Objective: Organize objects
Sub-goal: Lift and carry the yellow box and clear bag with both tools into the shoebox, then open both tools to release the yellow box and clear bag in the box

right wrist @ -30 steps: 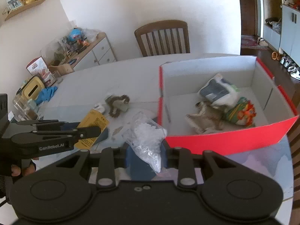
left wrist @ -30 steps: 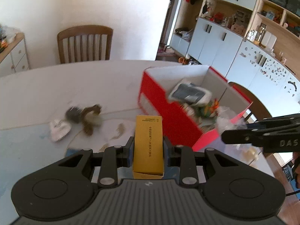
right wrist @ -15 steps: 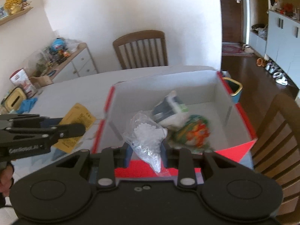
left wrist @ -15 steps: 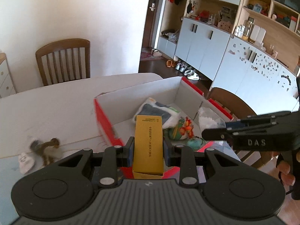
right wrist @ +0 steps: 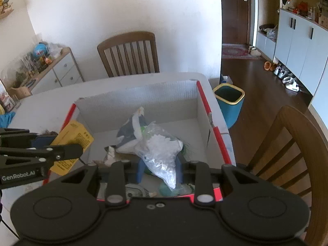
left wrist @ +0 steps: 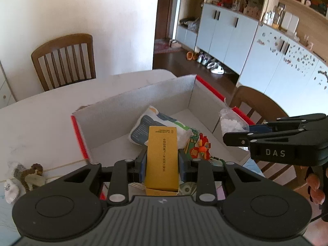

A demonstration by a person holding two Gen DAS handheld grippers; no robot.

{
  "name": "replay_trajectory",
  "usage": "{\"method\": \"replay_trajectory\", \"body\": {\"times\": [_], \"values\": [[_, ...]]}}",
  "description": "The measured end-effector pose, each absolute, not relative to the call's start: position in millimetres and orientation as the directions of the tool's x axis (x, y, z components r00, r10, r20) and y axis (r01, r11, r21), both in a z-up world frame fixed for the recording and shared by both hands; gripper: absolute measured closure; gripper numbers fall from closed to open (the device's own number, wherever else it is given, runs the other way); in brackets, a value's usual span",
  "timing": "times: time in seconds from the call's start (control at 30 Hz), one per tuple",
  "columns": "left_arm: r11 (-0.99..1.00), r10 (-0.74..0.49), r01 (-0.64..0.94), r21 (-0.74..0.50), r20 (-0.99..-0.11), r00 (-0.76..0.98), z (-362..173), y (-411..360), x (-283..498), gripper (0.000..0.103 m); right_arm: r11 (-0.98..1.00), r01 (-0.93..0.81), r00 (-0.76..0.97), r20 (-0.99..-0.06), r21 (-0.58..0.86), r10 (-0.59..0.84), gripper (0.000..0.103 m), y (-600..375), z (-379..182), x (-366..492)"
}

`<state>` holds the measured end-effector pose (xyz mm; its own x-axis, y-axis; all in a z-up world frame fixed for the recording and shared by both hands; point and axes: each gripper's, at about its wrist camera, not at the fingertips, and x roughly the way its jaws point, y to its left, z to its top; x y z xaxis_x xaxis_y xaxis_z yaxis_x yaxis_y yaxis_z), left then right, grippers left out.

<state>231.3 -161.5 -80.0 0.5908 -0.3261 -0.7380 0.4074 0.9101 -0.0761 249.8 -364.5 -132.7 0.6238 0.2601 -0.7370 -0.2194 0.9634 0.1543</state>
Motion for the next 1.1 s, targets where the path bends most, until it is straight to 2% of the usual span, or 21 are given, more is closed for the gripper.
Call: {"method": "replay_trajectory", "body": {"times": [0.53, 0.8, 0.93, 1.1], "values": [[0.91, -0.244, 0.413, -0.023, -0.836, 0.492, -125.9, -197.6, 255.9, 0.074, 0.956, -0.269, 0.525, -0.814, 0.118, 0.248, 0.073, -357.7, -173.6, 278.5], [0.911, -0.248, 0.41, -0.051, -0.861, 0.445, -140.0, -199.7, 256.2, 0.074, 0.948, -0.293, 0.513, -0.816, 0.127, 0.267, 0.071, -363.9, -177.0, 282.0], [0.916, -0.248, 0.395, -0.067, -0.87, 0.426, -145.0, -197.8, 256.5, 0.073, 0.945, -0.297, 0.502, -0.82, 0.134, 0.274, 0.068, -364.5, -177.4, 282.5], [0.914, -0.262, 0.397, -0.084, -0.869, 0.419, -143.1, -196.2, 256.3, 0.073, 0.946, -0.292, 0.492, -0.826, 0.14, 0.275, 0.059, -364.9, -177.8, 280.8]]}}
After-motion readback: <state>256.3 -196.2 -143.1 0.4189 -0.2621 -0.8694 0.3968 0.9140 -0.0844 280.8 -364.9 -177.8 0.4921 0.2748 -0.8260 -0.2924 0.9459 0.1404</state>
